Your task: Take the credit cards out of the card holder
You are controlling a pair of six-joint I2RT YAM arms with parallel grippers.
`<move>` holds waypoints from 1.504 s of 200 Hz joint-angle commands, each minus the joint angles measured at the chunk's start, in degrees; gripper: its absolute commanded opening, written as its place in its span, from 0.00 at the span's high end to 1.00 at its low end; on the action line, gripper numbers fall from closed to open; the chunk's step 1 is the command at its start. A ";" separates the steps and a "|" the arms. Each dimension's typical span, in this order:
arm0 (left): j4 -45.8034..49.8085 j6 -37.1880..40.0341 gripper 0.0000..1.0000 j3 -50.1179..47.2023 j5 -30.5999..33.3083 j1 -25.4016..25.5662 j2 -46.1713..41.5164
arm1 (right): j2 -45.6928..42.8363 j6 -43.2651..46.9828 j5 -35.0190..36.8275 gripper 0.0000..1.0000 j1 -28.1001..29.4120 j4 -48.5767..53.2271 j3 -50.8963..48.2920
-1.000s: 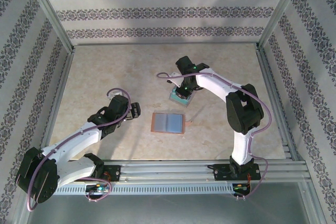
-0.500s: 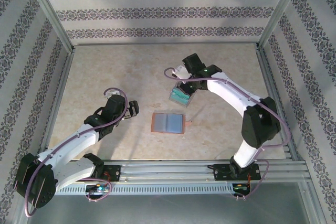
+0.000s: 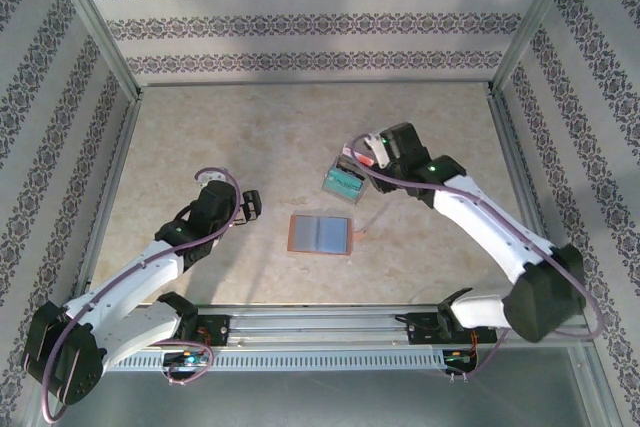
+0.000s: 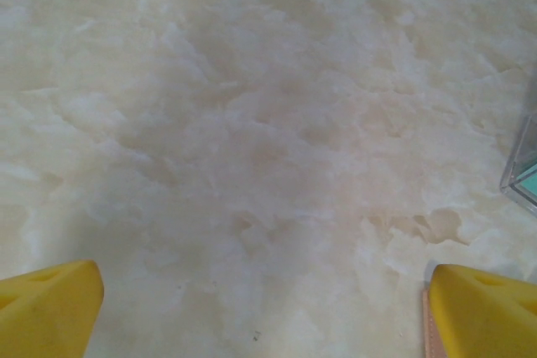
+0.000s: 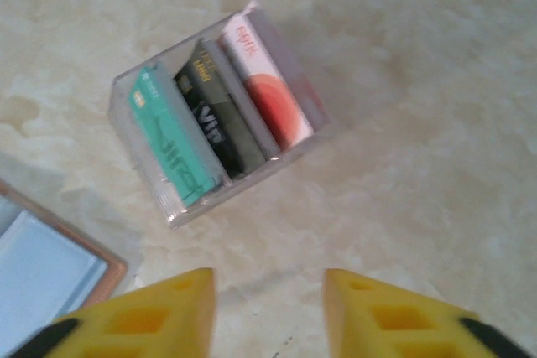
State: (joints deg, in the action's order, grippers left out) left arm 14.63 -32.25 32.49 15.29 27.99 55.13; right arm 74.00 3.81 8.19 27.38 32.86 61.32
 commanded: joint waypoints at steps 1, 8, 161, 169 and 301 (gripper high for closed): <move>-0.94 2.38 0.01 1.52 1.65 -0.80 -1.43 | -6.26 -5.63 4.88 0.42 -1.29 -2.69 -4.69; -1.39 2.75 0.01 1.44 1.59 -0.82 -1.67 | -8.40 -6.29 5.69 0.35 -1.67 -3.18 -6.31; -12.43 15.62 0.01 1.58 4.61 -14.16 1.19 | -32.40 -10.02 26.00 0.02 -5.14 -25.44 -33.41; -13.77 16.17 0.01 1.37 3.70 -15.92 1.83 | -32.42 -10.04 26.43 0.02 -5.30 -26.46 -34.12; -50.72 30.12 0.01 -12.21 -10.96 -28.05 14.05 | -35.85 -6.31 19.95 0.02 -11.76 -44.90 -45.93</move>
State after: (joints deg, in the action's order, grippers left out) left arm -24.45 -5.52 22.20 8.62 0.67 67.22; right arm 39.16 -3.60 30.57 16.82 -7.03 16.91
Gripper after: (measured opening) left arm 0.993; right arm 0.982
